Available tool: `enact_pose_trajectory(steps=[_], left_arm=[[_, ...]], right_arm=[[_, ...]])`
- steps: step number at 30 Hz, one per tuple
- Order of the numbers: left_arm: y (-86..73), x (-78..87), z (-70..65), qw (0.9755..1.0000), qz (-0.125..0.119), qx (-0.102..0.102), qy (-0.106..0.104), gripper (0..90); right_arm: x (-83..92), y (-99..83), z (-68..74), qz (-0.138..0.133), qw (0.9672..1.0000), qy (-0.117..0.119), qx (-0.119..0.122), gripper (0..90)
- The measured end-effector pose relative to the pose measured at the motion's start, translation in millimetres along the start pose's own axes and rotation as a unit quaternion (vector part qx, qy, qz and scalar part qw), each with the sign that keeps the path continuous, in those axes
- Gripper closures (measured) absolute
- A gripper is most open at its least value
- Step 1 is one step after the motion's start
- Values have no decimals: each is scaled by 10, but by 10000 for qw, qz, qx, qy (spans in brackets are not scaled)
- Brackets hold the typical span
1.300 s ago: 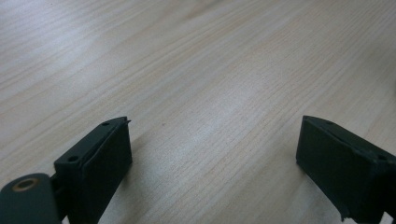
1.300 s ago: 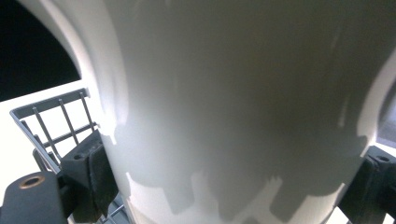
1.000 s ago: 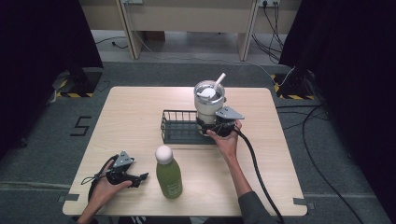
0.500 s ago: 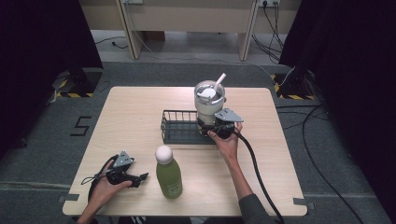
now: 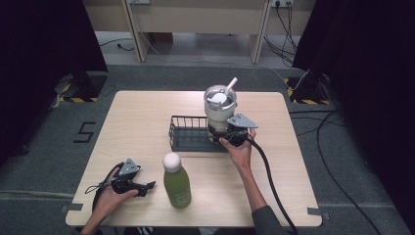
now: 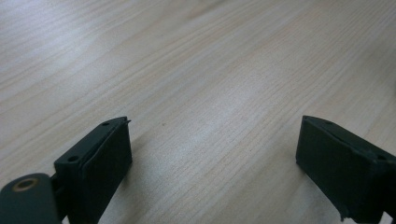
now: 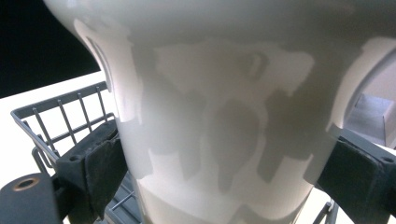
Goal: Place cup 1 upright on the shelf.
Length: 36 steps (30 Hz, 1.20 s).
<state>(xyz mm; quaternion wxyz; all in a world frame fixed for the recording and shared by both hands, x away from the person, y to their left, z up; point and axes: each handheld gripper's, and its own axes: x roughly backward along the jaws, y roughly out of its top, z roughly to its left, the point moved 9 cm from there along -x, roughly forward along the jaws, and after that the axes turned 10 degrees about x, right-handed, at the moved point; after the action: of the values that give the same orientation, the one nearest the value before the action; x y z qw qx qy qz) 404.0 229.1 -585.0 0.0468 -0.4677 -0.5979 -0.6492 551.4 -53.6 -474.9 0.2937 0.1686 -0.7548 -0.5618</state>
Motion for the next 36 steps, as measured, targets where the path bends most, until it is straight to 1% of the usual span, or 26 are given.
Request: enact_pose_trajectory(steps=[3, 7, 23, 24, 29, 31, 33, 36], left_arm=[[0, 0, 0, 10000, 6, 2, -3, 98], [-1, 1, 1, 10000, 3, -4, 4, 99], [-1, 1, 2, 10000, 2, -4, 7, 98], [0, 1, 2, 10000, 3, 1, 2, 98], [-1, 1, 2, 10000, 4, -2, 9, 98], [-1, 1, 2, 10000, 9, 1, 3, 97], [-1, 1, 3, 10000, 3, -1, 12, 97], [-1, 1, 3, 10000, 5, 1, 7, 97]], right_arm=[[20, -1, 7, 42, 10000, -19, -5, 98], [52, 2, 3, 15, 10000, -37, -17, 99], [148, -9, -4, -64, 9999, 34, -95, 112], [173, -27, 4, -72, 9999, 65, -130, 125], [212, -36, -4, -122, 9998, 85, -138, 143], [231, -30, 5, -113, 9998, 90, -142, 145], [267, -7, 9, -163, 9997, 89, -181, 146], [311, 20, 16, -214, 9996, 107, -140, 146]])
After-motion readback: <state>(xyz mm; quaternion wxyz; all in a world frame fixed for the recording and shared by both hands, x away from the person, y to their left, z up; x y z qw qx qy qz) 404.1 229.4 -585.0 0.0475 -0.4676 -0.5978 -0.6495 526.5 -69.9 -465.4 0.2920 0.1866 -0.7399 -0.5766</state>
